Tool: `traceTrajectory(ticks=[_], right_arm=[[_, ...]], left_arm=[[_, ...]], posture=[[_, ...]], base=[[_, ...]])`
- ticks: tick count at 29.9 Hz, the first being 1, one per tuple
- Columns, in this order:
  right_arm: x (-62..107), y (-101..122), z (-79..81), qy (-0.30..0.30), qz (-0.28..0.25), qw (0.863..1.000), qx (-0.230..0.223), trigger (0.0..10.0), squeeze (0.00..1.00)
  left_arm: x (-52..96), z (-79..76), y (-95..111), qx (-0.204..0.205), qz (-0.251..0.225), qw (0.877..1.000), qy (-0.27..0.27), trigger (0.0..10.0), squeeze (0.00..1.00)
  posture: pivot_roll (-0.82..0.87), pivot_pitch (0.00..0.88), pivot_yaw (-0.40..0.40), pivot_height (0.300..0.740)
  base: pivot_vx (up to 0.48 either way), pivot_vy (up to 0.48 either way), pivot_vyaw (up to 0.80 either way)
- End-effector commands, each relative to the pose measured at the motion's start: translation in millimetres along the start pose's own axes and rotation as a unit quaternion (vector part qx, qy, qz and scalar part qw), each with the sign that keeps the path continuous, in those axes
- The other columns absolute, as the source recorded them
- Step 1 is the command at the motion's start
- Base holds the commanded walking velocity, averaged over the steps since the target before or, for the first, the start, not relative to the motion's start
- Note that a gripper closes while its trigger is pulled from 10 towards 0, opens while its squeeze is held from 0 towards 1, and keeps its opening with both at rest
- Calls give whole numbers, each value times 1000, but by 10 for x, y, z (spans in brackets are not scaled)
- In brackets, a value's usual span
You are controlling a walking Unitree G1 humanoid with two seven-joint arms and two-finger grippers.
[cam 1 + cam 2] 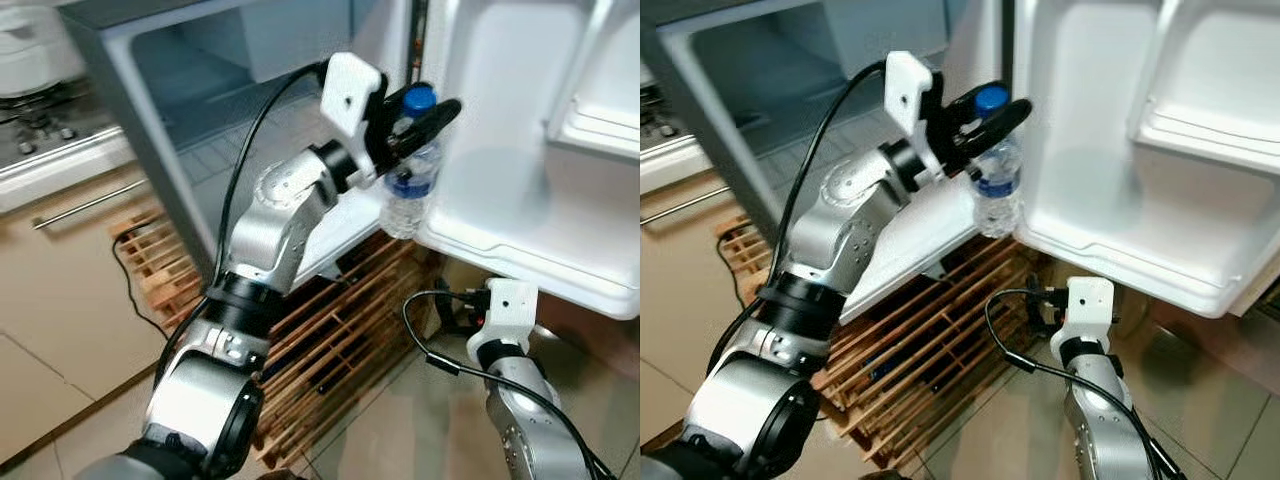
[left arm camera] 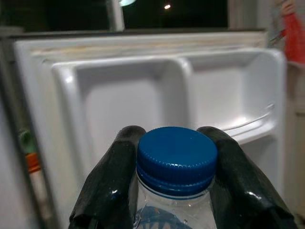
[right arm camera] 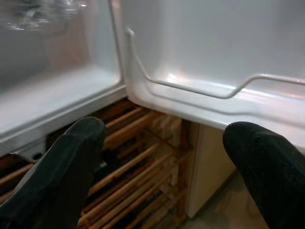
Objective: Restocking fridge
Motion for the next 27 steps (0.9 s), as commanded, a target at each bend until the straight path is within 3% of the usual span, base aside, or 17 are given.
traceTrajectory(ticks=[1, 13, 20, 27], right_arm=[[28, 10, 4, -1, 3, 1000, -11, 10000, 0], [185, -35, 42, 10, 9, 1000, -29, 10000, 0], [465, -167, -25, -21, 26, 999, -20, 10000, 0], [726, -240, 40, -27, 49, 998, -17, 10000, 0]], left_arm=[[-98, -72, 91, -7, -11, 1000, -24, 10000, 0], [-352, -197, 142, -9, -30, 999, -36, 10000, 0], [-470, -112, 35, -25, -27, 999, 5, 10000, 0], [-599, -177, 81, -13, -47, 999, -2, 10000, 0]], posture=[[-146, 0, 109, 723], [-163, 38, 130, 723], [-215, 84, 168, 723], [-283, 137, 192, 723]], base=[[0, 0, 0], [0, 0, 0], [0, 0, 0], [0, 0, 0]])
Point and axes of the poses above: a point about 5 cm out from each wrist's last joint towards the gripper, its own x axis pointing back from the gripper into the wrist, its own y axis along the axis of the wrist's last joint, z = x × y, the point moved 1 cm from there along -x, pointing out of the wrist towards the gripper, and after that the axes turned 14 degrees about x, right-handed, at the moved point
